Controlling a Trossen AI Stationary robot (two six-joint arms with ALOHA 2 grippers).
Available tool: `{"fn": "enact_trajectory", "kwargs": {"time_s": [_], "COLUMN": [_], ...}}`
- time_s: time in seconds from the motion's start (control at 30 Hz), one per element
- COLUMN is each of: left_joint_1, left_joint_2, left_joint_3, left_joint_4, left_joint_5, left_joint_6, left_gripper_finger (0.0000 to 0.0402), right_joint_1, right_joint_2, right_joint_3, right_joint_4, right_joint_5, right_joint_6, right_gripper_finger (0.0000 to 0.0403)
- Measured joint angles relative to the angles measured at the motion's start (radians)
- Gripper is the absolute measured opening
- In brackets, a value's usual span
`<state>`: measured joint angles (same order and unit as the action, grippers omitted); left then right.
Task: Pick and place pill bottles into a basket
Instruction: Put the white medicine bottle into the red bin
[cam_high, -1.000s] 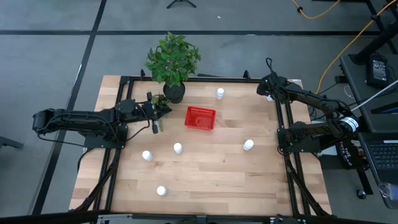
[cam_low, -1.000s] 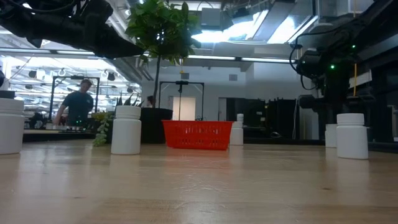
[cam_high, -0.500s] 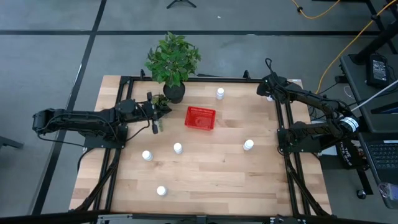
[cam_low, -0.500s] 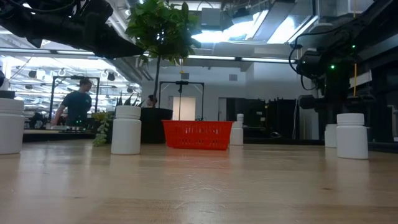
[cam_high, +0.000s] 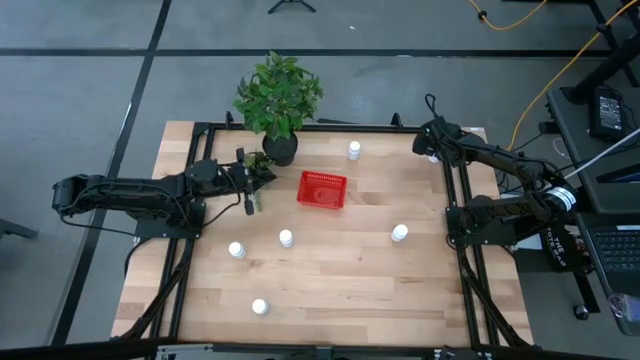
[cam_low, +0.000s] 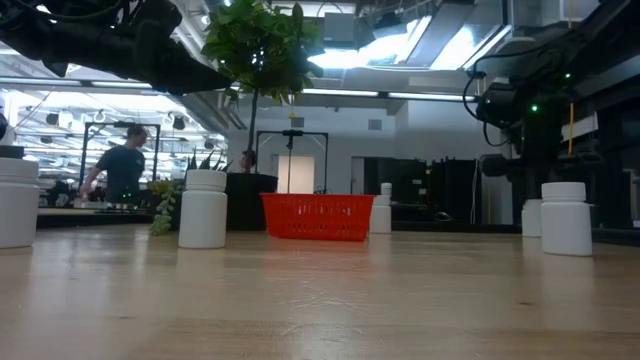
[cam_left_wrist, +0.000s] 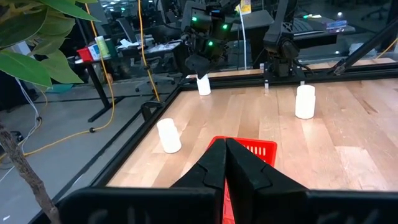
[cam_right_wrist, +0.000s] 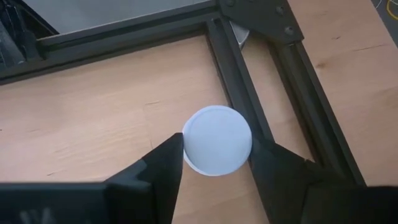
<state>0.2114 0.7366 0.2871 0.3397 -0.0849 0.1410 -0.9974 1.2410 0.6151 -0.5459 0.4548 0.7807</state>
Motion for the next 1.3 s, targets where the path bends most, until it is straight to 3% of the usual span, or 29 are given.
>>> {"fn": "enact_trajectory", "kwargs": {"time_s": [0.43, 0.73, 1.3], "left_joint_1": [0.000, 0.000, 0.000], "left_joint_2": [0.000, 0.000, 0.000], "left_joint_3": [0.000, 0.000, 0.000], "left_joint_4": [0.000, 0.000, 0.000], "left_joint_5": [0.000, 0.000, 0.000], "left_joint_6": [0.000, 0.000, 0.001], "left_gripper_finger": [0.0006, 0.0006, 0.0005], "right_joint_1": [0.000, 0.000, 0.068], "right_joint_2": [0.018, 0.018, 0.017], "right_joint_3": [0.000, 0.000, 0.001], "right_joint_4": [0.001, -0.004, 0.012], "right_joint_5": [0.004, 0.016, -0.033], "right_joint_6": [0.027, 0.019, -0.185], "right_gripper_finger": [0.0186, 0.0148, 0.0146]}}
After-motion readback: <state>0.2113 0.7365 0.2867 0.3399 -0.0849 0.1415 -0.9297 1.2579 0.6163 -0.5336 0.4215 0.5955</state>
